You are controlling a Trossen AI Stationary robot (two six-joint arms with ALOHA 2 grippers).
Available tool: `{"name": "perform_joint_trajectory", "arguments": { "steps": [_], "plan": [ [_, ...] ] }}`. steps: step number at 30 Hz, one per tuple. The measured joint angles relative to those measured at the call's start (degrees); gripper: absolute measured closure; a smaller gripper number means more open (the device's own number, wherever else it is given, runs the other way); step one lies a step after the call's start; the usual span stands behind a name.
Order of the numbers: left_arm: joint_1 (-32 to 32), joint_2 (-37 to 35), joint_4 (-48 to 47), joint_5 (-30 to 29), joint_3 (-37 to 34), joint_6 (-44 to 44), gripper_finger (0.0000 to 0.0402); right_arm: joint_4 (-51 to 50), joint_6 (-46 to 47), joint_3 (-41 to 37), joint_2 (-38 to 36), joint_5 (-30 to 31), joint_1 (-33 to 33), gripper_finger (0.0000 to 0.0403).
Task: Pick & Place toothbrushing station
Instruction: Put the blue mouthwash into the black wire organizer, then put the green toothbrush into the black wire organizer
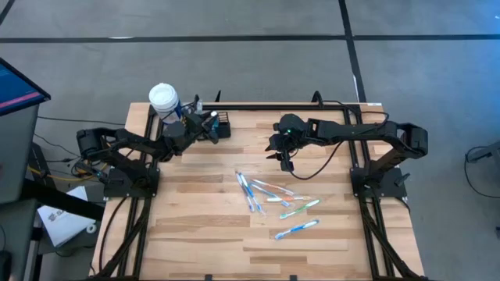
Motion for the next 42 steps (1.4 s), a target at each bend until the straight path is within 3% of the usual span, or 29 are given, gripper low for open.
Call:
{"name": "perform_joint_trajectory", "arguments": {
  "steps": [23,33,42],
  "plan": [
    [0.0,0.0,-1.9,0.2,0.0,-2.6,0.0315,0.0,0.0,0.0,0.0,0.0,0.0,0.0275],
    [0.0,0.0,-2.1,0.1,0.1,-3.0,0.0284,0.0,0.0,0.0,0.0,0.0,0.0,0.0275],
    [0.0,0.0,-2.1,0.1,0.1,-3.0,0.0295,0.0,0.0,0.0,0.0,0.0,0.0,0.0275]
  ]
}}
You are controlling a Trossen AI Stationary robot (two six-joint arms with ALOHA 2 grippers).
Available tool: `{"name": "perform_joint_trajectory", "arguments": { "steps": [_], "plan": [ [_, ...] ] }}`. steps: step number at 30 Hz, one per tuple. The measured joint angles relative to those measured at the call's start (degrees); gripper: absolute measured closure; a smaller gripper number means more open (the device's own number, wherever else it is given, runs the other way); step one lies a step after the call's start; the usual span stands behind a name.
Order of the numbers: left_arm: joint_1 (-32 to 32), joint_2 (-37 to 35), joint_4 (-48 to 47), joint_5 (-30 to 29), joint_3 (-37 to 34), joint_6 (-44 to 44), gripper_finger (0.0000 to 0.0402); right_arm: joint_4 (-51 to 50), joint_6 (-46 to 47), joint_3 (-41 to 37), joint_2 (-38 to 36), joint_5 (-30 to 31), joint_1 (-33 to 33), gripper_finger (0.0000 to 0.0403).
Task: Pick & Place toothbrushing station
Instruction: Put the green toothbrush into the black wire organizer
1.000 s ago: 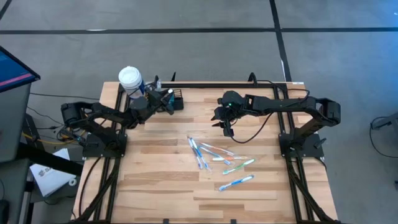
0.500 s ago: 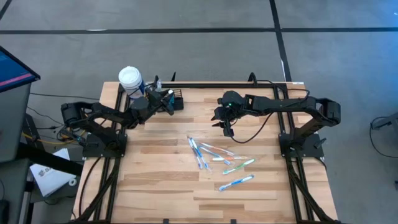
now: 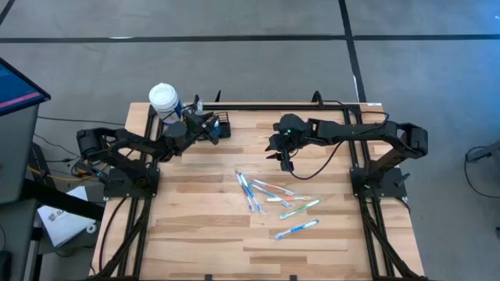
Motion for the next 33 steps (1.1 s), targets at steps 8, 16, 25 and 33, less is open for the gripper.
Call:
{"name": "perform_joint_trajectory", "arguments": {
  "steps": [8,16,25,33],
  "plan": [
    [0.0,0.0,0.0,0.0,0.0,0.0,0.0296,0.0,0.0,0.0,0.0,0.0,0.0,0.0275],
    [0.0,0.0,2.6,0.0,0.0,0.7,0.0298,0.0,0.0,0.0,0.0,0.0,0.0,0.0275],
    [0.0,0.0,4.3,0.0,0.0,0.8,0.0298,0.0,0.0,0.0,0.0,0.0,0.0,0.0275],
    [-0.1,-6.8,4.9,2.6,0.2,0.9,0.0305,0.0,0.0,0.0,0.0,0.0,0.0,0.0275]
  ]
}}
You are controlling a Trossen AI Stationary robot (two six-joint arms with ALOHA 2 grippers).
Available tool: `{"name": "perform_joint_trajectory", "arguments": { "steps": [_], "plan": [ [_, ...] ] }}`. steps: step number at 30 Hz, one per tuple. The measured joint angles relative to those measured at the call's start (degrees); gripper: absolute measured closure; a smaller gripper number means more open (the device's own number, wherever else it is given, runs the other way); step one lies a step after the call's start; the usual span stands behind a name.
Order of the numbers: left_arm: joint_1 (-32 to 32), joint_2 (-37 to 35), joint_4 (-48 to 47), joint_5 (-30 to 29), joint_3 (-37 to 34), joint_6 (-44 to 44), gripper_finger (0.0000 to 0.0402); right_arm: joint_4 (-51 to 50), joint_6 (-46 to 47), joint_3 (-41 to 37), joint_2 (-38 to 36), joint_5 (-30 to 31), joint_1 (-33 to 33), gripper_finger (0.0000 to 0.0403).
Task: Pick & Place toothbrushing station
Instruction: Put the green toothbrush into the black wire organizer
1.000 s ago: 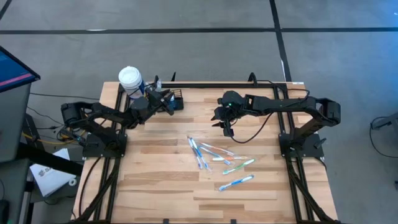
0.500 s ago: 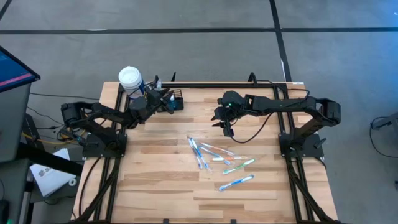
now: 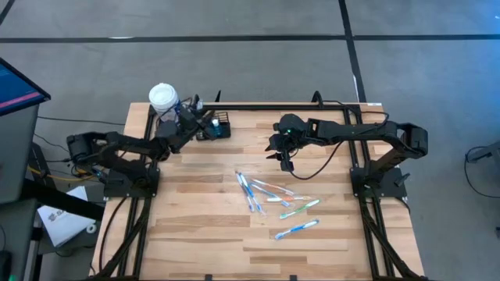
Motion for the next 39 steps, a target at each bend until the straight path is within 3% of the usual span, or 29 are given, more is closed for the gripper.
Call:
{"name": "perform_joint_trajectory", "arguments": {
  "steps": [11,22,26,39],
  "plan": [
    [-7.1,-11.1,-9.0,4.7,0.0,0.0,0.0348,-0.2,3.9,0.0,0.0,0.0,0.1,0.0275],
    [-19.7,-11.8,-19.4,5.4,0.0,-2.0,0.0353,-0.6,11.2,0.0,0.0,0.1,4.9,0.0275],
    [-23.6,-11.8,-20.7,5.4,0.0,-2.4,0.0353,-2.5,13.1,0.0,0.0,3.0,7.6,0.0275],
    [-30.5,-11.8,-20.9,5.4,0.0,-2.6,0.0353,-14.7,22.1,0.0,0.0,6.8,17.4,0.0275]
  ]
}}
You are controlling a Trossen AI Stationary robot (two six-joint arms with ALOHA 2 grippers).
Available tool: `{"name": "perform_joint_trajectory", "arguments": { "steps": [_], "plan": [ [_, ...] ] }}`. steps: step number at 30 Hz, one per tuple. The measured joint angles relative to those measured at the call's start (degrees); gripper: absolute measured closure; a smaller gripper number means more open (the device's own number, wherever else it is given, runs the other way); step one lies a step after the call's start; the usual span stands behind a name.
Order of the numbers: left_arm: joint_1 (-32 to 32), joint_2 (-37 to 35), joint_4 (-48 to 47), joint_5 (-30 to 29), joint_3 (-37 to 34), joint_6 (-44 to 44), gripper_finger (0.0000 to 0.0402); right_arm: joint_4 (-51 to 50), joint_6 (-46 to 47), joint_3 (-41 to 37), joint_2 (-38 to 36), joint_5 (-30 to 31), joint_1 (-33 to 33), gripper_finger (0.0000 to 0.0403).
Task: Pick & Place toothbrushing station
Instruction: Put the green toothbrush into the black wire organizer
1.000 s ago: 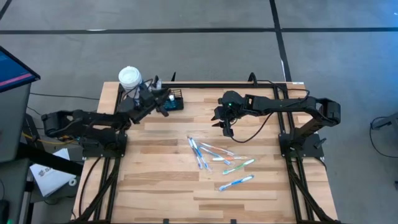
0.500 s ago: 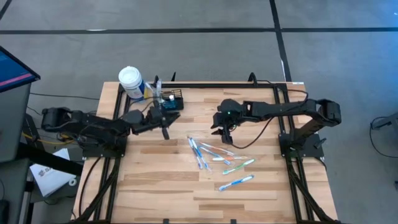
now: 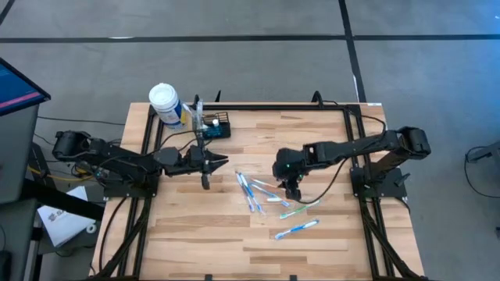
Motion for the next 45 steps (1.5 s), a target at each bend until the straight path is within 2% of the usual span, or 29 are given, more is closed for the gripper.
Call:
{"name": "perform_joint_trajectory", "arguments": {
  "steps": [5,10,16,25,29,32,34,45],
  "plan": [
    [-0.8,0.0,0.0,0.0,0.0,0.0,0.0353,-5.4,4.4,0.0,0.0,1.1,4.1,0.0275],
    [-0.9,0.0,0.0,0.0,0.0,0.0,0.0353,-12.7,10.2,0.0,0.0,5.3,7.8,0.0275],
    [-0.9,0.0,0.0,0.0,0.0,0.0,0.0353,-15.9,15.4,0.0,0.0,5.5,12.5,0.0275],
    [-0.9,0.0,0.0,0.0,0.0,0.0,0.0353,-15.5,21.9,-0.2,0.8,9.7,19.8,0.0275],
    [-0.9,0.0,0.0,0.0,0.0,-0.1,0.0353,-14.9,23.3,-1.3,2.0,9.7,22.1,0.0275],
    [-0.9,0.0,0.0,0.0,0.0,-1.3,0.0353,-13.8,23.3,-2.0,2.9,9.9,23.0,0.0275],
    [-0.9,0.0,0.0,0.0,0.0,-1.5,0.0353,-9.5,23.3,-1.7,4.3,9.9,23.2,0.0275],
    [-0.9,0.0,0.1,0.0,-0.7,-1.4,0.0353,-4.9,18.9,-1.0,12.8,9.5,22.3,0.0275]
  ]
}}
